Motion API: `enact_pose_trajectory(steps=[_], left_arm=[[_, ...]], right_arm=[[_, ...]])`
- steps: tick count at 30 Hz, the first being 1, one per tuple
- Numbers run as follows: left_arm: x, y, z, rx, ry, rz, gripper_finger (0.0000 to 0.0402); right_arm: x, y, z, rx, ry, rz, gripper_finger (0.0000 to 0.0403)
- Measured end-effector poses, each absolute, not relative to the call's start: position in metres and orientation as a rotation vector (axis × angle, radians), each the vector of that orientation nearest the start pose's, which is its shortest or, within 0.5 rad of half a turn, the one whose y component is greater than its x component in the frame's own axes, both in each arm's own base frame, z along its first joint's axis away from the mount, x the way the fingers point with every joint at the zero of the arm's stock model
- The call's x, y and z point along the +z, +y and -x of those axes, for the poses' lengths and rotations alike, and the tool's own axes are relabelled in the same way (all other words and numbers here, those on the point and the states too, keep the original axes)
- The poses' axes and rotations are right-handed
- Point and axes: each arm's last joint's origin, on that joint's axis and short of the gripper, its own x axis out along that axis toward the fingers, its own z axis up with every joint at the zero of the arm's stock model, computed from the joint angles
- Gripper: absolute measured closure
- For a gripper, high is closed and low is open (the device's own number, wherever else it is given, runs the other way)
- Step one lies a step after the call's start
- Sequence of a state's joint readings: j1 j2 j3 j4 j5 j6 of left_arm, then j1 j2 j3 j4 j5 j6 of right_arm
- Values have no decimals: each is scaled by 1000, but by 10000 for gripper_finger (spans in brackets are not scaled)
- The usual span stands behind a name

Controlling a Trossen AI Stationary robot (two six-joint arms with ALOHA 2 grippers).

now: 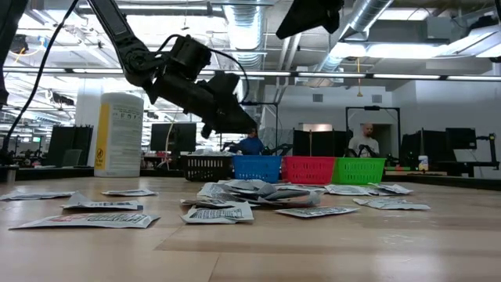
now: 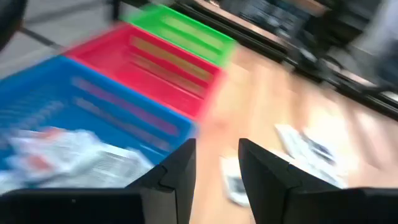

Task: Pick & Place First Aid Supplies
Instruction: Put the orange ointment pack in the blue bin

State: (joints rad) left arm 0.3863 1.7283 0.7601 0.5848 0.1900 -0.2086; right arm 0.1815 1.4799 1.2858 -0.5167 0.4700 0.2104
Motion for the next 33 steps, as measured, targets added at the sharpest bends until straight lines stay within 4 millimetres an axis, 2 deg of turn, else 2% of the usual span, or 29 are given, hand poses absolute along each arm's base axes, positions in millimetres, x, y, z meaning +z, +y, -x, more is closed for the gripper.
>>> enact_pose_trajectory(steps=[4, 7, 14, 19, 25, 29, 33], left_arm=[[158, 99, -322, 60, 395, 334, 290], [156, 74, -327, -64, 416, 331, 298], [162, -10, -325, -271, 440, 221, 311], [175, -69, -305, -276, 458, 99, 309], [190, -126, -271, -263, 483, 20, 297], [185, -158, -253, -234, 503, 26, 279], [171, -178, -240, -194, 558, 94, 264]], right_arm=[[317, 58, -314, -309, 637, 23, 402], [315, 70, -313, -289, 638, 1, 402], [306, 110, -306, -259, 640, -42, 402], [297, 144, -298, -274, 610, -65, 402], [280, 181, -293, -270, 590, -113, 402], [268, 201, -294, -252, 572, -132, 402], [251, 218, -300, -227, 562, -145, 402]])
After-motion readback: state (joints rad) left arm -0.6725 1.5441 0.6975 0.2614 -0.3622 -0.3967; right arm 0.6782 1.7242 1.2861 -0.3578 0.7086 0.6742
